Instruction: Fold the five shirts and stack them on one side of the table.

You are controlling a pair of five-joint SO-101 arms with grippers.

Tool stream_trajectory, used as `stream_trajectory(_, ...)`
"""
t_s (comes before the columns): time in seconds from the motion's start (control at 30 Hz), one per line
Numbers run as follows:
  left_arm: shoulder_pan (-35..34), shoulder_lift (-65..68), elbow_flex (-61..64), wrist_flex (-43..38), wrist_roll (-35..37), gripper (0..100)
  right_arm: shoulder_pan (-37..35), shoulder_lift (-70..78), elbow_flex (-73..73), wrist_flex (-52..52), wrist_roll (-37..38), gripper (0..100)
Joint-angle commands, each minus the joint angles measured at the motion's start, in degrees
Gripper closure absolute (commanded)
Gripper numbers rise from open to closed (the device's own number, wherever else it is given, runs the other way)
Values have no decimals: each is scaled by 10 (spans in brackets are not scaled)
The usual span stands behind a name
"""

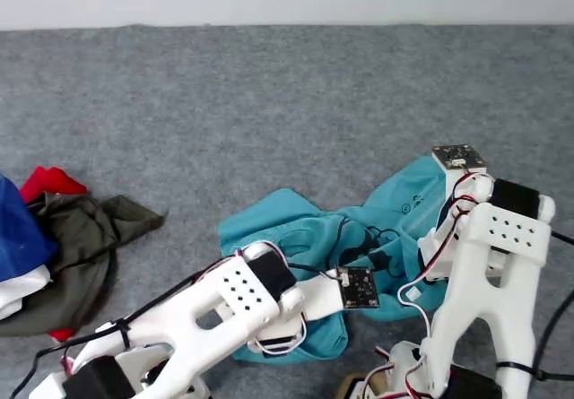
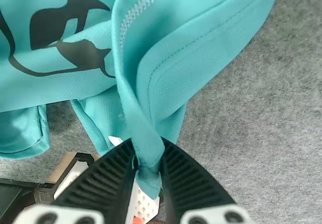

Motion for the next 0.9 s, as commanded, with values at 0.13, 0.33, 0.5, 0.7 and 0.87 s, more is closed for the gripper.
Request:
stream_trajectory(0.13,2,-17,23,-45,4,848,6,-22,-5,5,1,989)
stream_trajectory(0.33,2,-17,46,-72,4,848,5,-22,-5,2,0,989)
stream_trajectory(0.5,3,-17,47,-78,5,848,5,-22,-5,2,0,989)
stream_trajectory(0.7,4,-17,47,-88,5,889,5,-22,-5,4,0,989)
stream_trajectory(0.87,4,-18,47,-88,5,987,5,-22,-5,4,0,989)
